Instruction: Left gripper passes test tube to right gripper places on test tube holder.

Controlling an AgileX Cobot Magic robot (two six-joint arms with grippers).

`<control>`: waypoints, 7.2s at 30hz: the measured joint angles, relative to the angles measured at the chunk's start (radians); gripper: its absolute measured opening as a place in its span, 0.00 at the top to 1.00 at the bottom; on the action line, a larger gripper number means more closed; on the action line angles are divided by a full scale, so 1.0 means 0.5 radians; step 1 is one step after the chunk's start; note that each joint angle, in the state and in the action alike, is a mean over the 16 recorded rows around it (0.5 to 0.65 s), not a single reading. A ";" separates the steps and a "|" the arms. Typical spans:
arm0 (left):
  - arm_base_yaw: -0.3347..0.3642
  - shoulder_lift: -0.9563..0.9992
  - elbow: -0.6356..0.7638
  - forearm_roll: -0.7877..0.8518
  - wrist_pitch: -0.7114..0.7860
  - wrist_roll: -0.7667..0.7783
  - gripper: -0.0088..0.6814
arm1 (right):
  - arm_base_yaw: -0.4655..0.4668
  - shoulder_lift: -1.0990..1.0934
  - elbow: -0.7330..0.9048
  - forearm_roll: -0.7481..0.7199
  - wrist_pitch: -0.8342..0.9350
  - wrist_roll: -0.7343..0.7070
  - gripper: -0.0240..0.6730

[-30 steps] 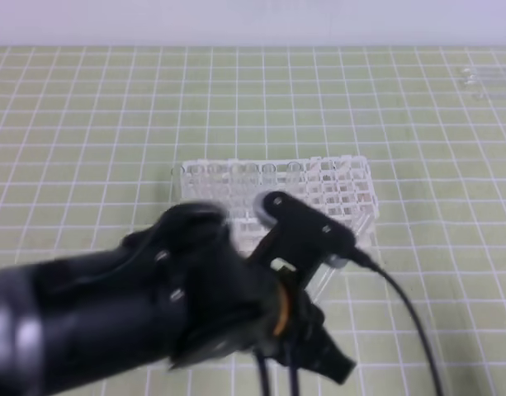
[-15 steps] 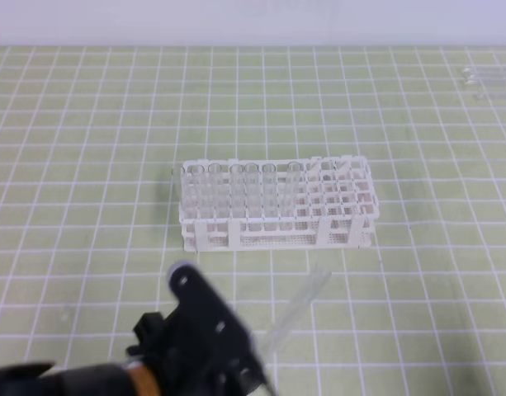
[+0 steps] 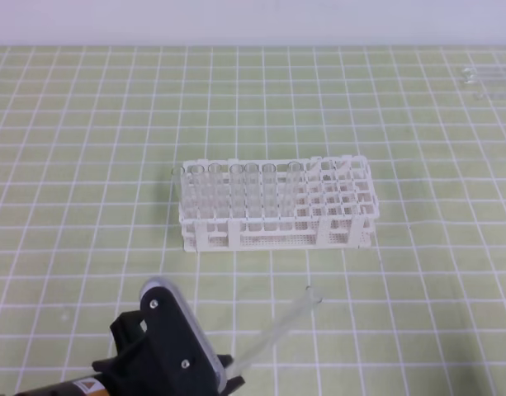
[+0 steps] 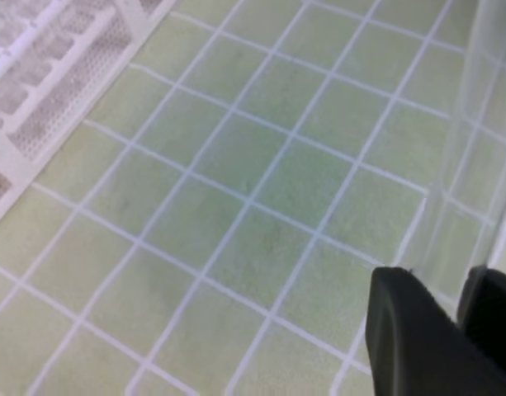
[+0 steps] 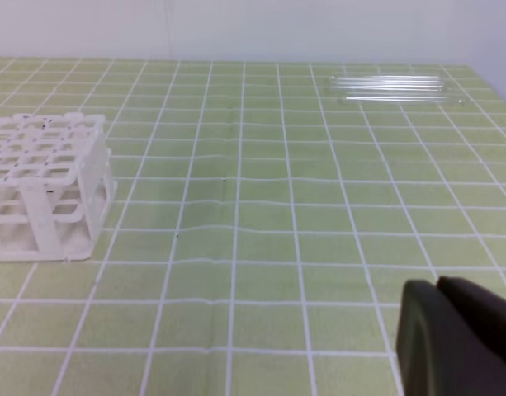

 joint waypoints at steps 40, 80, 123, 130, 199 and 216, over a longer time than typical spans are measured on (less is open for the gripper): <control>0.000 0.175 0.003 0.337 -0.261 -0.037 0.98 | 0.000 0.000 0.000 1.317 -0.279 0.001 0.97; 0.000 0.337 0.003 0.230 -0.937 -0.051 0.98 | 0.018 0.411 -0.459 3.129 0.917 -2.155 0.93; 0.000 0.822 -0.129 0.144 -1.688 0.014 0.98 | 0.039 0.800 -0.719 2.664 1.397 -2.416 0.91; 0.000 0.821 -0.130 0.070 -1.761 0.033 0.98 | 0.039 0.800 -0.719 2.631 1.401 -2.416 0.91; -0.004 0.936 -0.251 -0.003 -2.038 -0.008 0.98 | 0.039 0.800 -0.719 2.619 1.274 -2.420 0.94; -0.004 0.936 -0.251 -0.018 -2.070 -0.015 0.98 | 0.039 0.800 -0.720 2.613 1.267 -2.442 0.95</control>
